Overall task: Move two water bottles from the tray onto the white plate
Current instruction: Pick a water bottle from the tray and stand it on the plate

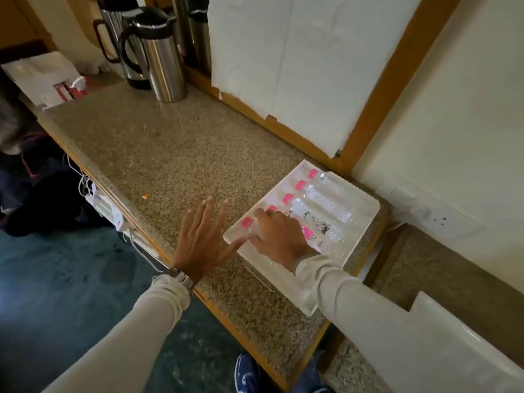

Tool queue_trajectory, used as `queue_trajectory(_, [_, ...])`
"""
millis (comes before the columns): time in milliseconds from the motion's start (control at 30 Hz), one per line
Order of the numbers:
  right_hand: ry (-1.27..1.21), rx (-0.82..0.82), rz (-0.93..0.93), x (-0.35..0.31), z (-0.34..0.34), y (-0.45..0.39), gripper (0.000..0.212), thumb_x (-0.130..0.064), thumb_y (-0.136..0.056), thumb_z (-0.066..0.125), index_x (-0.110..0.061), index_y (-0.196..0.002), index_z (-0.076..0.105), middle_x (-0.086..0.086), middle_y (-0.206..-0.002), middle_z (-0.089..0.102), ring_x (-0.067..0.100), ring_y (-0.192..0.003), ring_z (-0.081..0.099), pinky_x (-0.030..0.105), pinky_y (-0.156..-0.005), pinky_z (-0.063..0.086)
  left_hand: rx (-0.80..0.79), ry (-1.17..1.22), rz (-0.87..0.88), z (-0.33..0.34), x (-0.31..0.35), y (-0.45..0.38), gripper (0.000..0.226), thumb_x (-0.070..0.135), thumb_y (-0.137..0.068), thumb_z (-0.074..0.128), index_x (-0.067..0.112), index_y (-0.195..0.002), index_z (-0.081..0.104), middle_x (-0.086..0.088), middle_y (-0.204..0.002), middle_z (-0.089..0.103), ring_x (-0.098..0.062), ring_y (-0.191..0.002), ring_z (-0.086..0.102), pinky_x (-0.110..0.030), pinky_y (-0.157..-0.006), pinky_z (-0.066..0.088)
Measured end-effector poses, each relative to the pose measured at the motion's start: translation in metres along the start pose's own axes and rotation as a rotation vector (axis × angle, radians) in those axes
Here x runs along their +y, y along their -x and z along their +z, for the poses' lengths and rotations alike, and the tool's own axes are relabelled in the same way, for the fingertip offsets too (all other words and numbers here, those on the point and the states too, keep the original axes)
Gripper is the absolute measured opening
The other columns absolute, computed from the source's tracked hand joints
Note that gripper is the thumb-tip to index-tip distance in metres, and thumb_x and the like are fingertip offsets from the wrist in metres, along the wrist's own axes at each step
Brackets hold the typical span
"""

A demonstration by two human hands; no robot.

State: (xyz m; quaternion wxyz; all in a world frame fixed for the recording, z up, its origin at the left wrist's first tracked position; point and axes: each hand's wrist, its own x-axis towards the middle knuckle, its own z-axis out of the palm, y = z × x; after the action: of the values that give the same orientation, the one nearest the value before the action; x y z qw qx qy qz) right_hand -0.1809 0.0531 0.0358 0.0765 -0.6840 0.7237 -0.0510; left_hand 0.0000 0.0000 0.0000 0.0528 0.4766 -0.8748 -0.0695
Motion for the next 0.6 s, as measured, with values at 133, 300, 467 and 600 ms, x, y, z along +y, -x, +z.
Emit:
queue_trajectory(133, [0.093,-0.027,0.044,-0.014,0.019,-0.016,0.043,-0.047,-0.086,0.065,-0.012,-0.110,0.059,0.012,-0.105,0.071,0.034,-0.096,0.068,0.040,-0.079,0.043,-0.059,-0.012,0.025,0.025,-0.015,0.008,0.106,0.090,-0.082,0.019,0.016,-0.156,0.029,-0.020,-0.161,0.034,-0.037,-0.149,0.036,-0.059,-0.119,0.033])
queue_trajectory(300, [0.050,-0.010,0.118,-0.018,0.023,-0.028,0.028,-0.038,-0.090,0.059,-0.015,-0.106,0.063,0.010,-0.108,0.070,0.034,-0.100,0.066,0.041,-0.087,0.039,-0.092,-0.044,0.086,0.044,-0.025,0.010,0.110,0.094,-0.076,0.026,0.020,-0.157,0.029,-0.021,-0.164,0.027,-0.038,-0.152,0.028,-0.062,-0.121,0.027])
queue_trajectory(467, [-0.074,-0.019,0.192,-0.018,-0.012,-0.013,0.032,-0.041,-0.097,0.055,-0.015,-0.113,0.062,0.010,-0.112,0.068,0.032,-0.106,0.064,0.040,-0.088,0.043,-0.108,-0.075,0.102,0.047,-0.027,0.004,0.109,0.096,-0.074,0.023,0.026,-0.158,0.026,-0.020,-0.166,0.024,-0.037,-0.153,0.025,-0.068,-0.121,0.021])
queue_trajectory(600, [-0.279,0.157,0.165,-0.010,-0.052,0.023,0.029,-0.040,-0.097,0.057,-0.016,-0.113,0.059,0.005,-0.100,0.071,0.027,-0.095,0.066,0.033,-0.068,0.040,-0.089,-0.071,0.112,0.051,-0.028,0.004,0.108,0.096,-0.075,0.023,0.027,-0.158,0.024,-0.018,-0.166,0.023,-0.036,-0.154,0.023,-0.068,-0.121,0.017])
